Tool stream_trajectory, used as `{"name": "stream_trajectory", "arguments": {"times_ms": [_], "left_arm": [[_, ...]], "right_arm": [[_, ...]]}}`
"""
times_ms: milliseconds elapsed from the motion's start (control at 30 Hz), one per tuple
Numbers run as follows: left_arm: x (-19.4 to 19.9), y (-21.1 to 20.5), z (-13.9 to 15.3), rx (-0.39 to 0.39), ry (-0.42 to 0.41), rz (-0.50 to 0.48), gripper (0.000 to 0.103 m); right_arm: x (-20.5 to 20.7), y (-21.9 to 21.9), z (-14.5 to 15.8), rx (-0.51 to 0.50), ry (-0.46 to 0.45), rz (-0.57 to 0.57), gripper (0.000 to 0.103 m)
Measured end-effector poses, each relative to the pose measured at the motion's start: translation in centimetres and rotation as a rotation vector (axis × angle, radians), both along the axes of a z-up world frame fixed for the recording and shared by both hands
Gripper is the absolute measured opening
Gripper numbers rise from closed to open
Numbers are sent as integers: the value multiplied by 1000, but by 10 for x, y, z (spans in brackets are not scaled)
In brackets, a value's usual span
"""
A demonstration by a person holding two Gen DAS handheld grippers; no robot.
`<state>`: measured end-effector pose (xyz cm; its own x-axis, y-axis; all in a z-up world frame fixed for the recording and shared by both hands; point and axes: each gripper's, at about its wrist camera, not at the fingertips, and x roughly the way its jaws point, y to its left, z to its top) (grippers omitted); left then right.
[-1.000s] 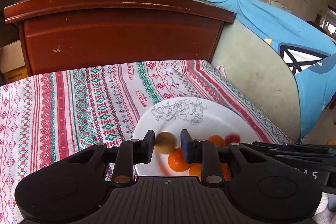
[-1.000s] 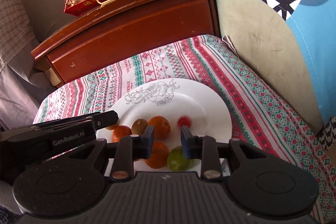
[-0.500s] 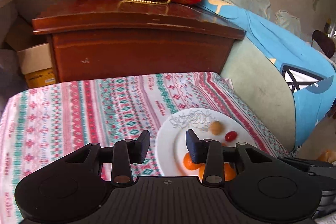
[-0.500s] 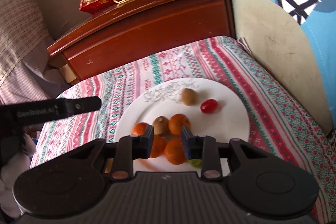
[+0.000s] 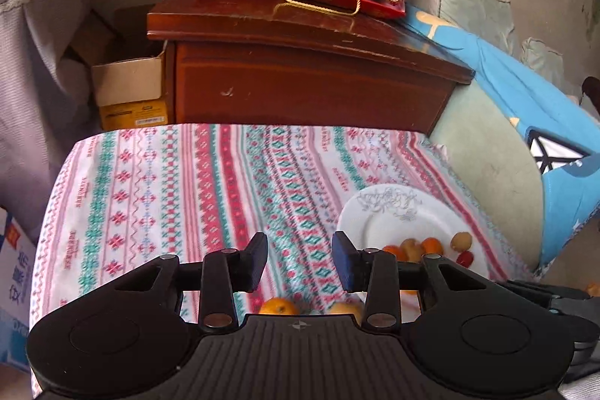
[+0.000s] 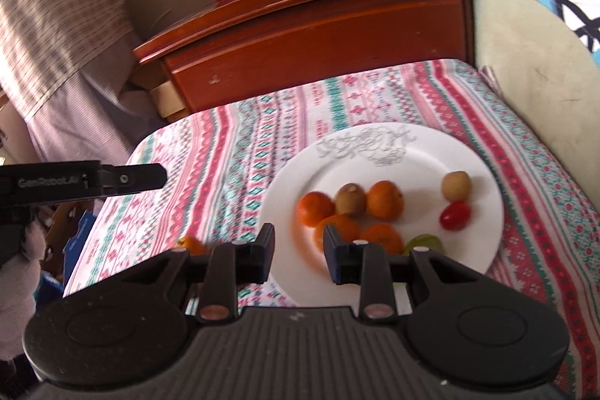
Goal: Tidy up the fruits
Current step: 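Pull both open tools back from the plate to the fruit pile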
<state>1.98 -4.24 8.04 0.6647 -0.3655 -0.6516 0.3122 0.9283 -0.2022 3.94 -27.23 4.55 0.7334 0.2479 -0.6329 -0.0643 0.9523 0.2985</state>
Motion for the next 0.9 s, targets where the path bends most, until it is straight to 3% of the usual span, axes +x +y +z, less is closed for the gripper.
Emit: {"name": "stream_trajectory", "arguments": {"times_ms": [600,900], "left_arm": [[-19,31,-29,41,66,7,37],[-23,40,-38,47,95,-5,37]], "right_arm": [[-8,52,-19,-36,35,215,30],[-1,66,-30,-82,36,244,30]]}}
